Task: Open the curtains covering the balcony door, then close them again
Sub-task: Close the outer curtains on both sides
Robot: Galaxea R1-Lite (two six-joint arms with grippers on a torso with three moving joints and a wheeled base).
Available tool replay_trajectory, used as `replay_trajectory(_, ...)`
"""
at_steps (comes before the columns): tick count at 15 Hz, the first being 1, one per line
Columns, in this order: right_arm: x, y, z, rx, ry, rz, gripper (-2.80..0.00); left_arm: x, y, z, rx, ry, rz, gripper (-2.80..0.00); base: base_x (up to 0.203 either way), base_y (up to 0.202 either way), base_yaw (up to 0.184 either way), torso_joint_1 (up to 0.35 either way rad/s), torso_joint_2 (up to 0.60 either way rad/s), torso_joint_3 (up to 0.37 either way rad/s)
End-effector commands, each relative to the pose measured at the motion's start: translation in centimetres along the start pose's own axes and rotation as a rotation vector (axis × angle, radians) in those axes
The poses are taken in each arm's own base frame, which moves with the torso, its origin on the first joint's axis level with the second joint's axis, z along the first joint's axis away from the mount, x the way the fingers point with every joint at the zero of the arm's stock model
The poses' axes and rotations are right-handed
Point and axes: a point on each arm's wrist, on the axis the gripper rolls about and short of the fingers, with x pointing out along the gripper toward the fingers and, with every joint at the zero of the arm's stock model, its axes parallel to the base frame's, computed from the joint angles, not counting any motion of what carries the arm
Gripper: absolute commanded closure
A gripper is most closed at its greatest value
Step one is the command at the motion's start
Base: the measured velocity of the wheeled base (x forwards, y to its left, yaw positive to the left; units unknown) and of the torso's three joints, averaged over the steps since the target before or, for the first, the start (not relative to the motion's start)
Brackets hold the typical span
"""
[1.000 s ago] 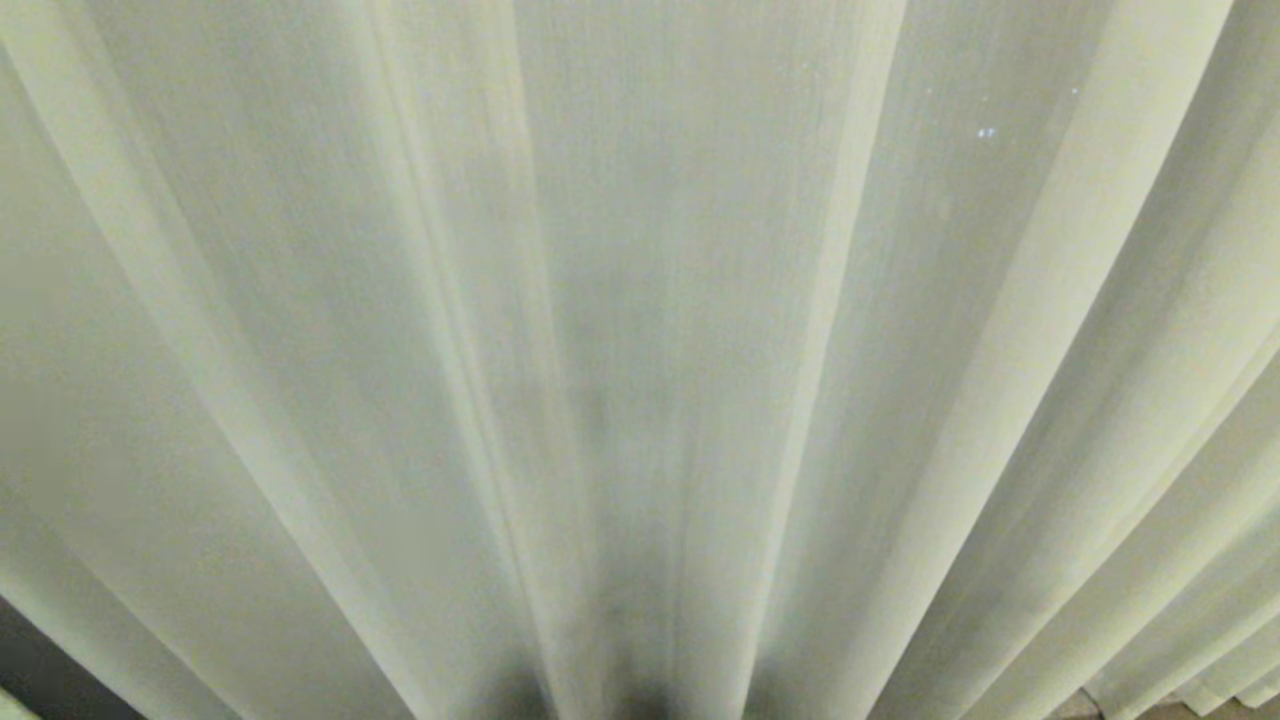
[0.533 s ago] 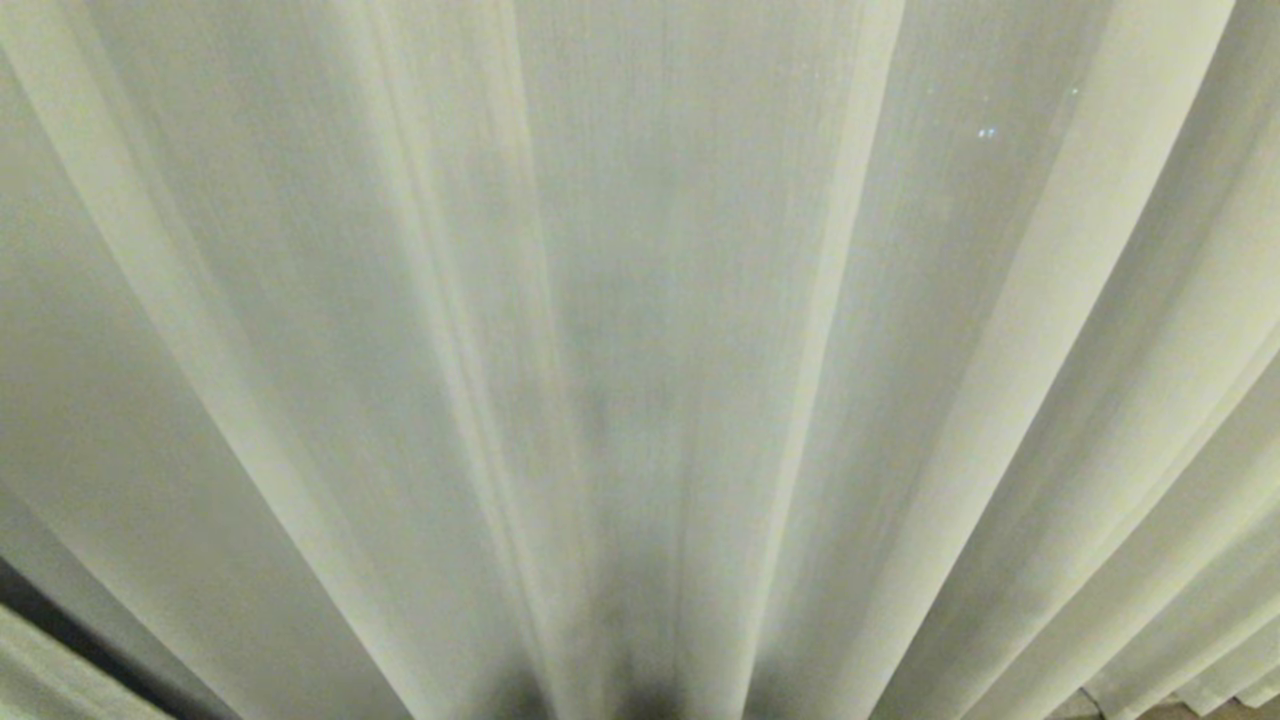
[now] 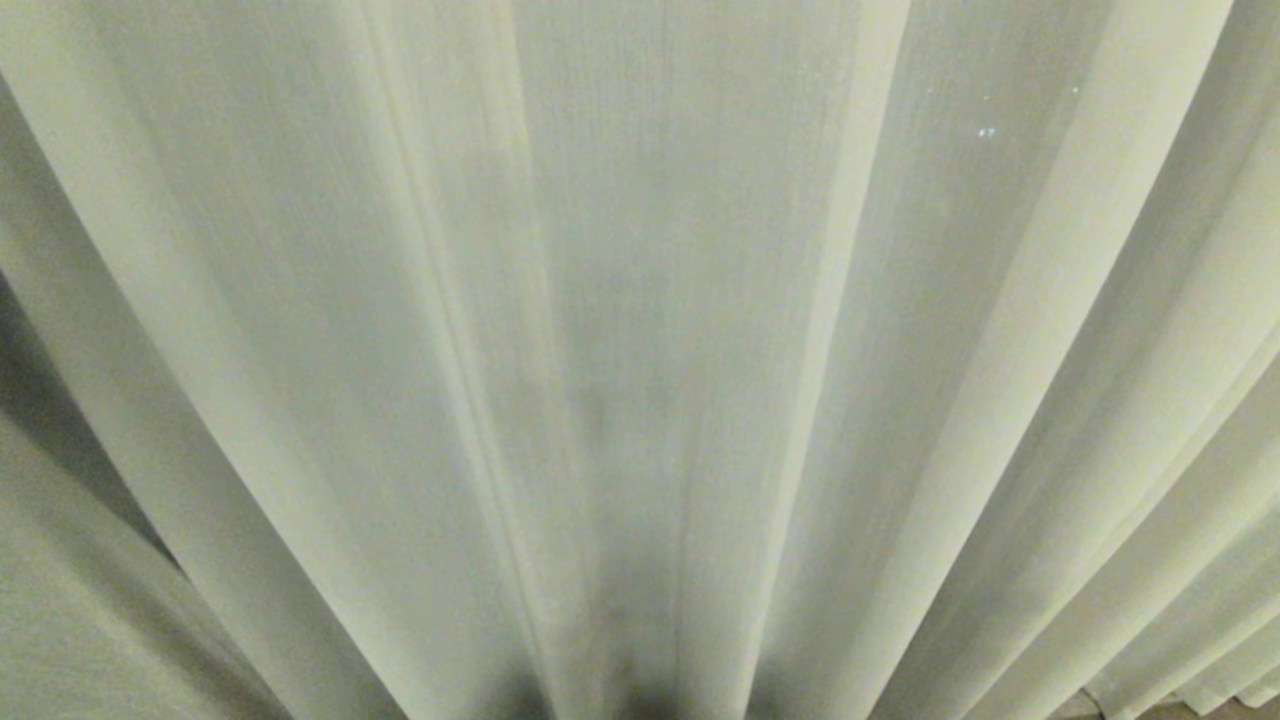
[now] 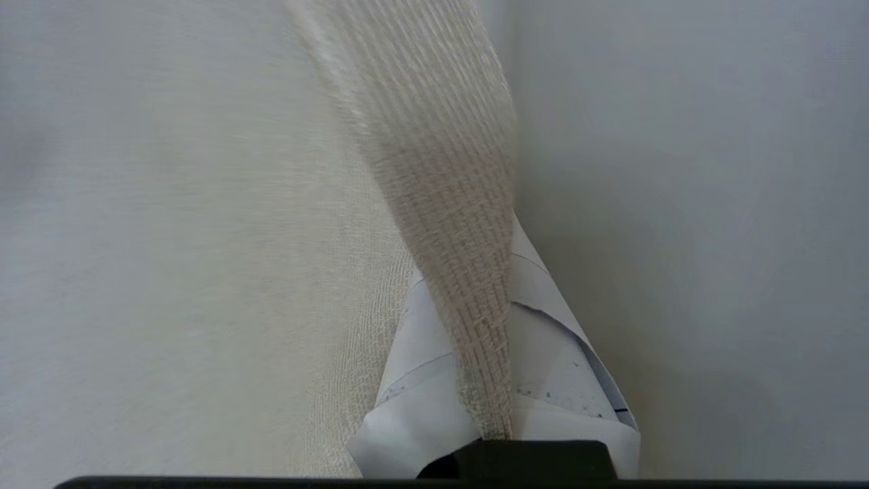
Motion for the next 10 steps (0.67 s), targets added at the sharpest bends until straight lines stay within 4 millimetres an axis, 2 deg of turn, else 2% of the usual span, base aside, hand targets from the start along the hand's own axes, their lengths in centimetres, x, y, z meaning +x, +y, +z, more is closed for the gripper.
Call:
replay_trajectory(1,0.0,0.0,0.0,0.0,0.002,-0.001,0.0,-2.4,-1.7,1.2,-0.043,-0.022,-0.102,0.0,0.0,0.0,0.0,0.0,0.0,0.0)
replay_trajectory(6,0.0,0.0,0.0,0.0,0.002,0.0,0.0,-5.5,-5.6,1.6,-0.118,0.001,-0.325,0.0,0.0,0.0,0.0,0.0,0.0,0.0)
replay_trajectory(10,0.0,0.0,0.0,0.0,0.002,0.001,0.0,-8.1,-7.9,1.1,-0.158,0.043,-0.48,0.0,0.0,0.0,0.0,0.0,0.0,0.0)
